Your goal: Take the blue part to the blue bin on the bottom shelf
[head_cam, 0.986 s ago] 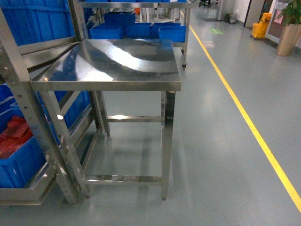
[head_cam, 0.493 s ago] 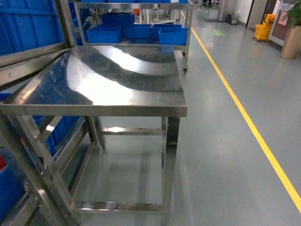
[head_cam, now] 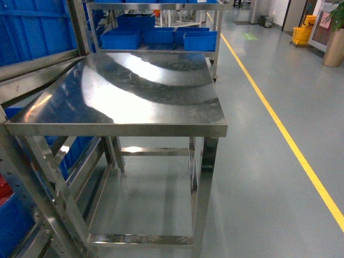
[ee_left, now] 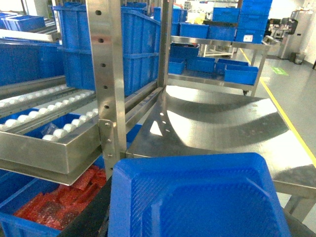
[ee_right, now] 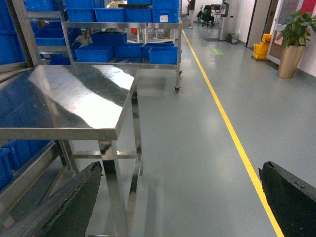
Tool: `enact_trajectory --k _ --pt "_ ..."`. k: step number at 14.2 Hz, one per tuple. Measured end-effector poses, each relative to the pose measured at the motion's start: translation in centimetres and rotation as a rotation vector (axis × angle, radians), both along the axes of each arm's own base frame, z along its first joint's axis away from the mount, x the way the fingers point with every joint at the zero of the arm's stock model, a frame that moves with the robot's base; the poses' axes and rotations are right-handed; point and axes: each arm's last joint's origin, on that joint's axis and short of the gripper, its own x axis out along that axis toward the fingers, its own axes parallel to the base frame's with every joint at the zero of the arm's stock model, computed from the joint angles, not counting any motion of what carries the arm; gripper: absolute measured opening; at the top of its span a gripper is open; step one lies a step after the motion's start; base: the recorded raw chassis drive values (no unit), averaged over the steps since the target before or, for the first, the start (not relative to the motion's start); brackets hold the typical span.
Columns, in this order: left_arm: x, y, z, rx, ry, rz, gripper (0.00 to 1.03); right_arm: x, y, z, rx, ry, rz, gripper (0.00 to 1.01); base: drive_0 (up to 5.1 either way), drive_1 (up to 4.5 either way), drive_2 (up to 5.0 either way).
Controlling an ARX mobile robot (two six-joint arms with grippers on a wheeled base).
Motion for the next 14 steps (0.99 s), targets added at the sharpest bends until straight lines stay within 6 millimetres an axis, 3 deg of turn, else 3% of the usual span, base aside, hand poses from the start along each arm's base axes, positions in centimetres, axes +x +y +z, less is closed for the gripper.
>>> enact_trajectory --k 14 --pt "-0.01 0.0 -0.01 0.0 0.001 0.0 0.44 0.0 0.0 -0.01 0.0 0.001 0.0 0.98 -4.9 2.24 2.6"
